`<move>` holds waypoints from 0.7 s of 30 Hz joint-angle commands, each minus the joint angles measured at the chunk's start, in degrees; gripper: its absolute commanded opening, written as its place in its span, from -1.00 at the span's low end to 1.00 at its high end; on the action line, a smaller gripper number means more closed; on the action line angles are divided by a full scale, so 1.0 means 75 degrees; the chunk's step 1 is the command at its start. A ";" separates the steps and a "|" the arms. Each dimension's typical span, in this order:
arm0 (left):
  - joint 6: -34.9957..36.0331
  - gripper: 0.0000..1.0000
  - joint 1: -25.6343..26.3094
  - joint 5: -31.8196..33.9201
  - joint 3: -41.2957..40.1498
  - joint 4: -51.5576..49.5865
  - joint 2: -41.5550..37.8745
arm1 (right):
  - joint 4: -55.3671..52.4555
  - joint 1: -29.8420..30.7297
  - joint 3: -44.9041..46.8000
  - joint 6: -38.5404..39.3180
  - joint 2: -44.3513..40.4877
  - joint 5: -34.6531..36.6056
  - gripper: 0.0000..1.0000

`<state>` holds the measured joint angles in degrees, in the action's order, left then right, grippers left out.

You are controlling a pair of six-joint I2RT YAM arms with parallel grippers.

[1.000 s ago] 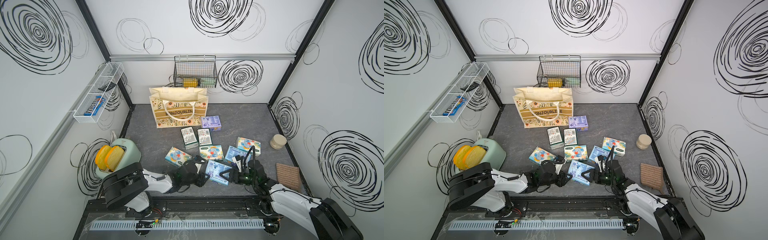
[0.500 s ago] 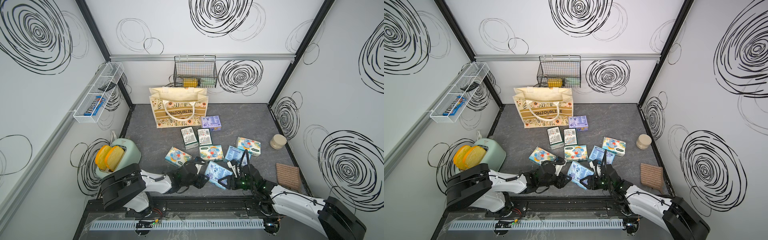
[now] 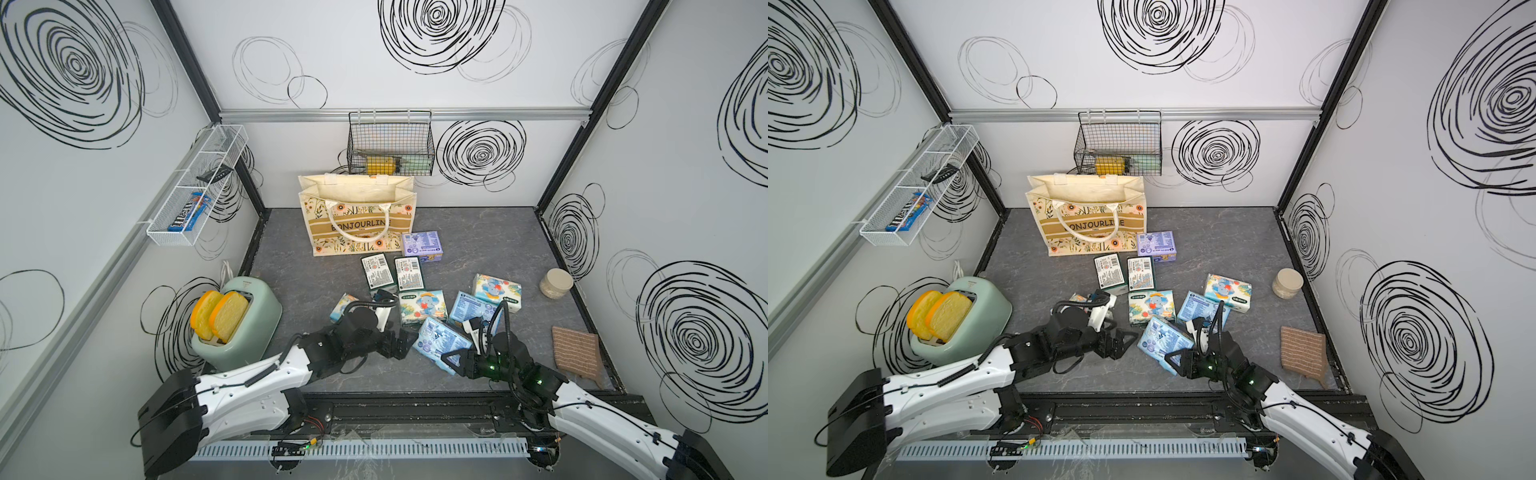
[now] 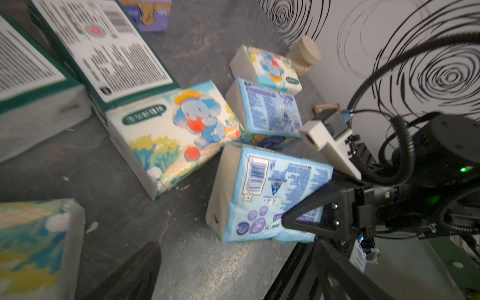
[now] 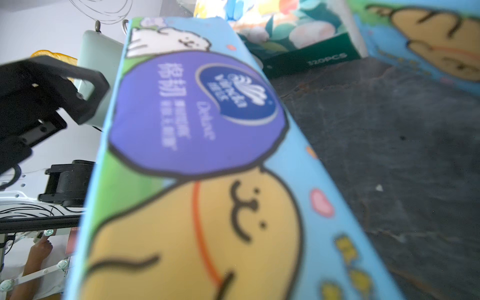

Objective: Put tissues into the canvas bag
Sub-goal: Pick up the pack of facial tissues from the center of the board.

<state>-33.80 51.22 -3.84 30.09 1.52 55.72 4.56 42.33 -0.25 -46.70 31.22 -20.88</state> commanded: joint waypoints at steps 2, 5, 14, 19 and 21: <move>0.0317 0.92 -0.0744 -0.0212 0.0324 -0.1184 -0.0723 | -0.0859 -0.0140 -0.0079 -0.0033 -0.0718 -0.0025 -0.29; 0.0387 0.92 -0.1161 -0.0190 0.0302 -0.1293 -0.1199 | -0.1454 -0.0222 -0.0477 0.0099 -0.1158 -0.0105 -0.29; 0.0743 0.92 -0.2783 -0.1201 0.1285 -0.1444 -0.1114 | -0.2407 -0.0358 -0.1797 0.0494 -0.1171 -0.0255 -0.26; 0.0815 0.92 -0.3656 -0.1825 0.2359 -0.1479 -0.0422 | -0.2464 -0.0382 -0.2168 0.0503 -0.1030 -0.0191 -0.25; 0.0770 0.99 -0.3977 -0.1818 0.2726 -0.1460 -0.0177 | -0.2411 -0.0387 -0.2193 0.0462 -0.1017 -0.0195 -0.25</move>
<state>-28.91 23.90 -14.59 47.03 -10.44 52.75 -13.13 39.77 -15.05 -43.86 23.46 -22.04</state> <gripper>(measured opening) 0.974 0.416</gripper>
